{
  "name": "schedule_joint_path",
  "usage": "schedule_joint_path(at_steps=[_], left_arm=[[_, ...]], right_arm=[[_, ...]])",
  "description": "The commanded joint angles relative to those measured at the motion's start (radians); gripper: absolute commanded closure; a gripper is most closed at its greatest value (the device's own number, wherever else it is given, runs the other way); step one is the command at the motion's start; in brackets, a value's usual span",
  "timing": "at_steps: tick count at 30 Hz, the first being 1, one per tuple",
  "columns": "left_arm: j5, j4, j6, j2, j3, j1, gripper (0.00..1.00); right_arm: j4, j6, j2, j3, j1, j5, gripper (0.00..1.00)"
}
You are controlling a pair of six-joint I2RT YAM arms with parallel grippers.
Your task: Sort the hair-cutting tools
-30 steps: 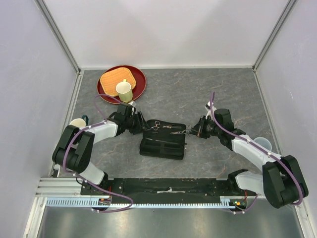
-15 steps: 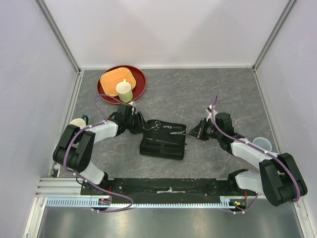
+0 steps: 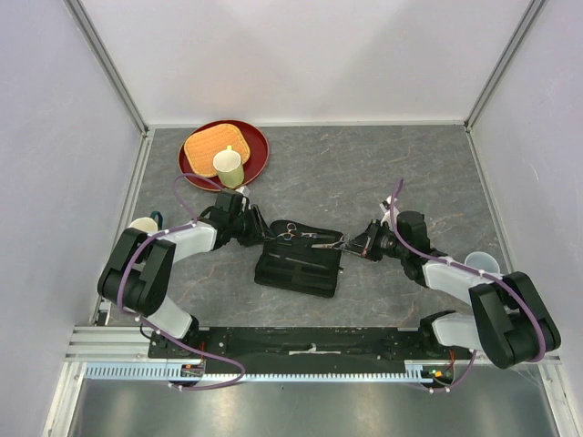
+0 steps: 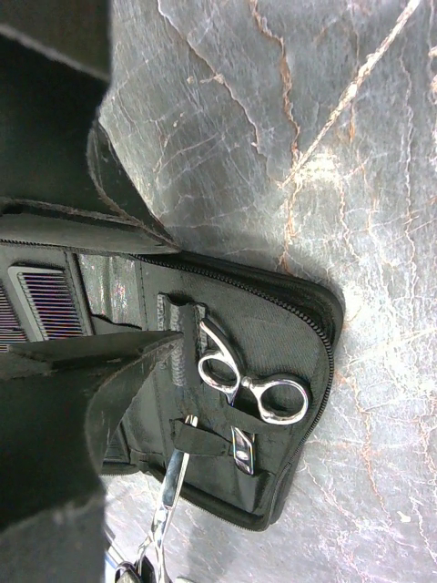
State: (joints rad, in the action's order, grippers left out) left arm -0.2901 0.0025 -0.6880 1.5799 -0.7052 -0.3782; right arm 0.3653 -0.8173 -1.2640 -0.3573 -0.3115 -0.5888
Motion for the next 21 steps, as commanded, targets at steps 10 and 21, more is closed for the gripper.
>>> schedule_joint_path(at_steps=[10, 21], left_arm=[[-0.043, 0.031, -0.033, 0.019, 0.007, -0.013, 0.56], [-0.037, 0.027, -0.028, 0.019, 0.004, -0.011, 0.56]], right_arm=[[-0.362, 0.187, 0.052, -0.138, -0.018, 0.165, 0.16], [-0.608, 0.287, -0.005, -0.258, -0.018, 0.395, 0.08]])
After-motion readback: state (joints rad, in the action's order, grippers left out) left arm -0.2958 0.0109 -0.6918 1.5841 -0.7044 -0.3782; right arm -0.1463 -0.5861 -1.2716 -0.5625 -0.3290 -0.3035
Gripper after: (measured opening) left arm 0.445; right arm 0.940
